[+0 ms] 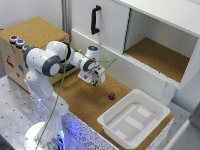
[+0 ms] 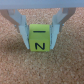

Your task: Put the yellow block on top of the drawer

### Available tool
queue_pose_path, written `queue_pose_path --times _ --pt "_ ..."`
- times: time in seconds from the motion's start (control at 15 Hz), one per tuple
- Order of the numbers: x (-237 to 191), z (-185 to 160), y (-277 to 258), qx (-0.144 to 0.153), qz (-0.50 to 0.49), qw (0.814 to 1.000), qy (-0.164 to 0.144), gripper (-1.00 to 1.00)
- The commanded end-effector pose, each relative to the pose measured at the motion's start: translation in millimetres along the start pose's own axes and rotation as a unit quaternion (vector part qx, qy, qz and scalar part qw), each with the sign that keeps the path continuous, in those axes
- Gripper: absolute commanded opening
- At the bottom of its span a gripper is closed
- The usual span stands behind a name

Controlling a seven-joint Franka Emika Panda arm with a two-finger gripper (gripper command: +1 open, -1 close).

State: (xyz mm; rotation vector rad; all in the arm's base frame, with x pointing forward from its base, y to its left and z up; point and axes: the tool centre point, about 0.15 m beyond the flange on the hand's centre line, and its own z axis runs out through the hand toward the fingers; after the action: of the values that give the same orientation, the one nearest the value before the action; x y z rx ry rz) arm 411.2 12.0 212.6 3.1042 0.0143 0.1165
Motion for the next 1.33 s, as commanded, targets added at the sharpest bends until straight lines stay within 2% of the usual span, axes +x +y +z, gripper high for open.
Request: queue_pose_path --times 0.0,0.27,0.53,0.67,0.93,1.07,1.27 --pt "-4.9 -59.6 -18.2 0.003 0.014 0.999 0.052 -1.0" --pt "-7.9 -129.3 -40.3 0.011 0.006 0.995 0.098 -1.0" --pt "-10.1 -219.6 -80.3 0.027 -0.039 0.982 0.181 -1.0" --pt "-8.5 -249.8 -108.5 0.031 -0.079 0.976 0.201 -1.0" --pt "3.9 -291.8 -176.4 0.066 -0.176 0.96 0.206 -1.0" --pt "9.9 -304.0 -208.4 0.07 -0.213 0.953 0.206 -1.0" --pt "19.1 -321.5 -261.0 0.092 -0.271 0.937 0.201 -1.0"
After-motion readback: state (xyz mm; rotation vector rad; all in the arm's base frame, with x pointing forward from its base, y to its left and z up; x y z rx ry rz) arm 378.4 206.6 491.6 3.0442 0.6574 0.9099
